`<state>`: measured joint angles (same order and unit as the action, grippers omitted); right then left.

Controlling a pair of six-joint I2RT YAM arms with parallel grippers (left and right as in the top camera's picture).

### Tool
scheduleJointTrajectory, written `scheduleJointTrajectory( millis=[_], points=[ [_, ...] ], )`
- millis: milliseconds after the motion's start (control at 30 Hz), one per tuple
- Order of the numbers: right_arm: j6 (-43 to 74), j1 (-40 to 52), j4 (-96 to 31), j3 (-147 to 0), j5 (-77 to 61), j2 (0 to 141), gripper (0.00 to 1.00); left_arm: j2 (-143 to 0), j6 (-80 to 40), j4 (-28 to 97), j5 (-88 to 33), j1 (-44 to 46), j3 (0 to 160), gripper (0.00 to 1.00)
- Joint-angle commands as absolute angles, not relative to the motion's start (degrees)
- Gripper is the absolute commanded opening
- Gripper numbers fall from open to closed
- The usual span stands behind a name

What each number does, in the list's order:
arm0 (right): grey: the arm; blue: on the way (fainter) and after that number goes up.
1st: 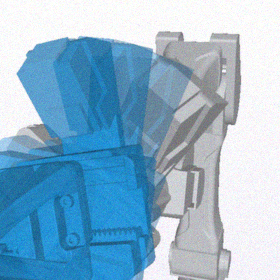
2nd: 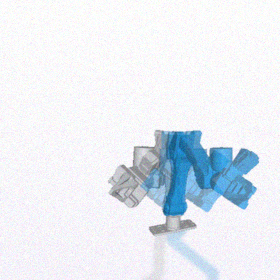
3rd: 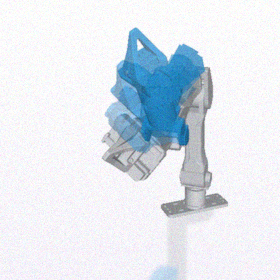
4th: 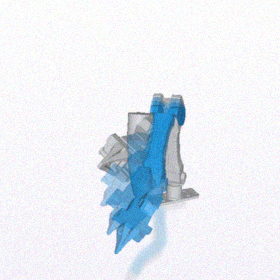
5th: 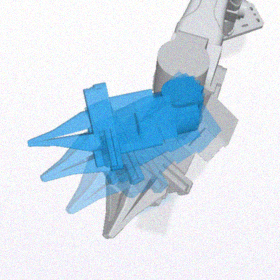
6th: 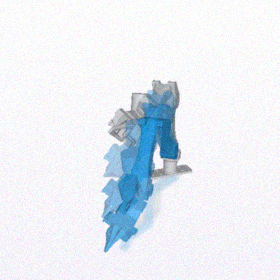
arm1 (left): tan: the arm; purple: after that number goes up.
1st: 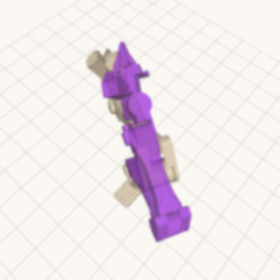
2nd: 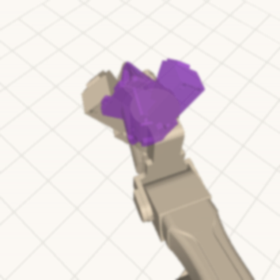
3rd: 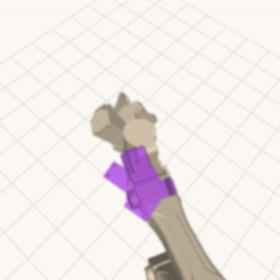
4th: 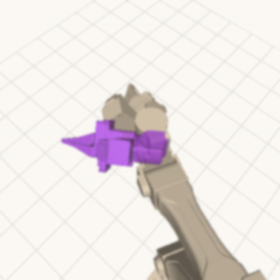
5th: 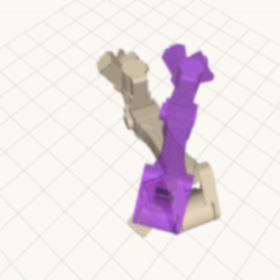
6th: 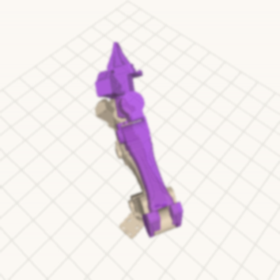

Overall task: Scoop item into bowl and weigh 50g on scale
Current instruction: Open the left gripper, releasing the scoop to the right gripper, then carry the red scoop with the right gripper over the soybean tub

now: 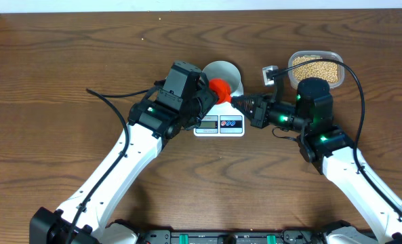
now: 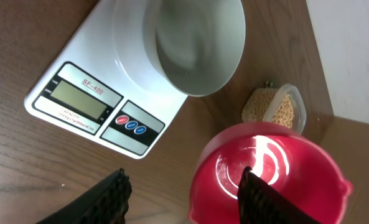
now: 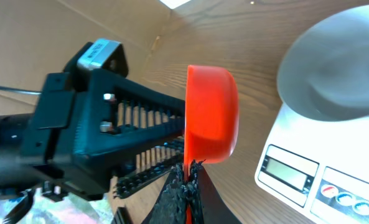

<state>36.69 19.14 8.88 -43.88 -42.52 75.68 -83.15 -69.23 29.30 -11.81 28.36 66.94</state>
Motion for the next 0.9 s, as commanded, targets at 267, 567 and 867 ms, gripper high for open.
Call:
scheduleJointTrajectory(
  millis=[267, 567, 867],
  points=[
    [33.28, 19.49, 0.62, -44.86, -29.95, 75.66, 0.01, -83.59, -60.51, 34.09, -7.94, 28.47, 67.29, 0.62],
    [29.45, 17.87, -1.5, -44.88, -29.93, 75.64, 0.01, -84.18, -45.23, 40.1, -5.28, 28.47, 67.2, 0.65],
    [25.3, 13.72, -11.16, -50.11, -30.39, 75.59, 0.01, -84.23, -31.94, 40.23, -5.28, 28.47, 67.2, 0.74]
  ],
)
